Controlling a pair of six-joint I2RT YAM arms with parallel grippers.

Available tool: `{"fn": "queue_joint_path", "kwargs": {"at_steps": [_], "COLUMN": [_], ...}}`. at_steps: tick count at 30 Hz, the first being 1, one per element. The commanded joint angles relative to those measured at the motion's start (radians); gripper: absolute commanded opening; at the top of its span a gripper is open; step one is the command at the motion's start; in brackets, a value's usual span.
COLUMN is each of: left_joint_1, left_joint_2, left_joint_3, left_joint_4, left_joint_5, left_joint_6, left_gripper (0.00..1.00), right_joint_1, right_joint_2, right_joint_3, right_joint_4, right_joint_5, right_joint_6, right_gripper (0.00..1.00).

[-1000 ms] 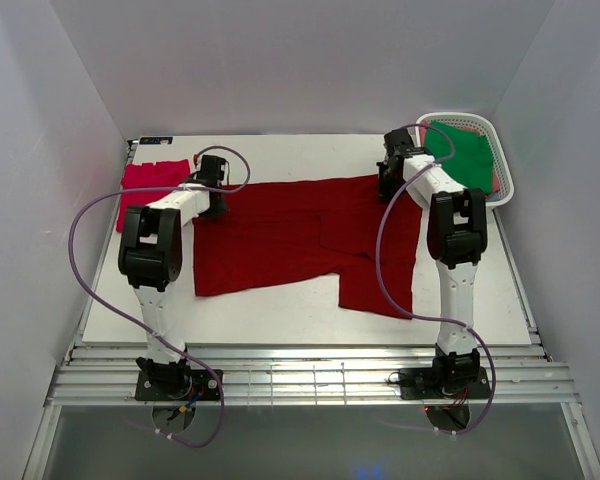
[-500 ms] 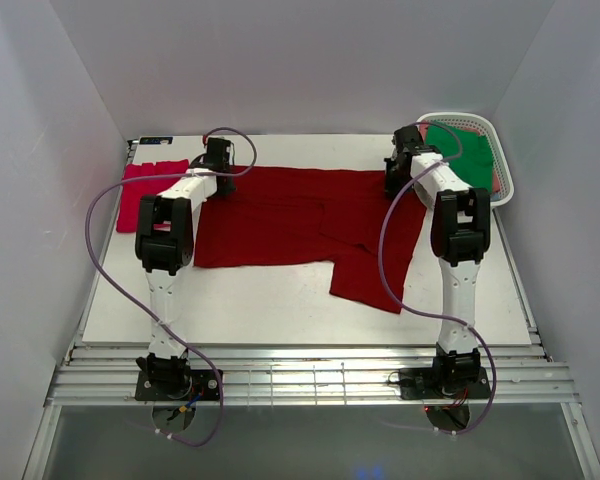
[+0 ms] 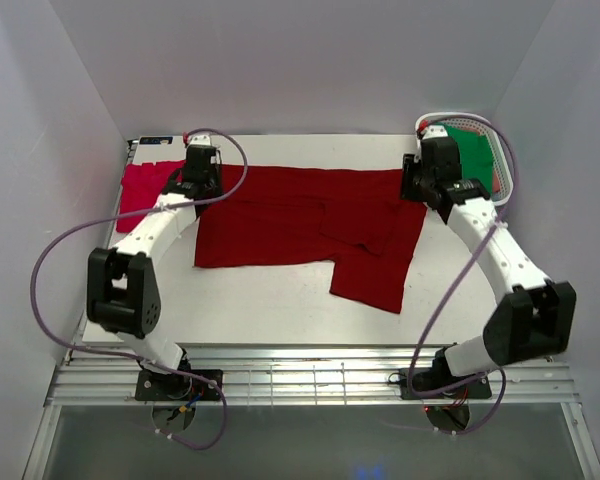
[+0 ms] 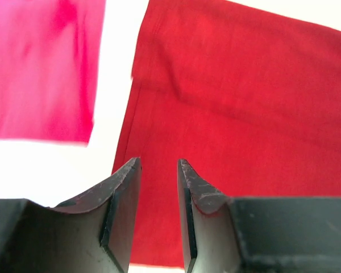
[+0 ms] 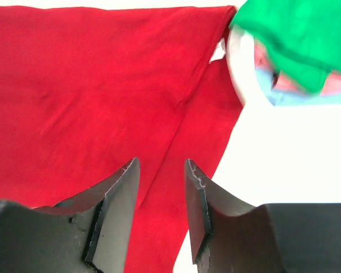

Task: Fold and stack the t-shirts
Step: Fold the tshirt

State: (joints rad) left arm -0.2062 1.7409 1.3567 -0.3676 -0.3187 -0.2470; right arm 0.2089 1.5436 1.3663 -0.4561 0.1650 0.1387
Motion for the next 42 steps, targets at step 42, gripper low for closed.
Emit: {"fn": "queue_joint_path", "kwargs": {"at_steps": [42], "left_joint_1": [0.057], "left_joint_2": [-0.238], "left_joint_3": [-0.567], "left_joint_4": [-0.036], "left_joint_5": [-0.010], "left_joint_6": [-0.178], "left_gripper": [0.44], "right_joint_1": [0.357], "right_joint_2": [-0.542], "right_joint_3": [-0.651], "right_joint_4": [-0.380], "right_joint_5": [0.139], "right_joint_6": [0.444], "right_gripper": [0.44]}}
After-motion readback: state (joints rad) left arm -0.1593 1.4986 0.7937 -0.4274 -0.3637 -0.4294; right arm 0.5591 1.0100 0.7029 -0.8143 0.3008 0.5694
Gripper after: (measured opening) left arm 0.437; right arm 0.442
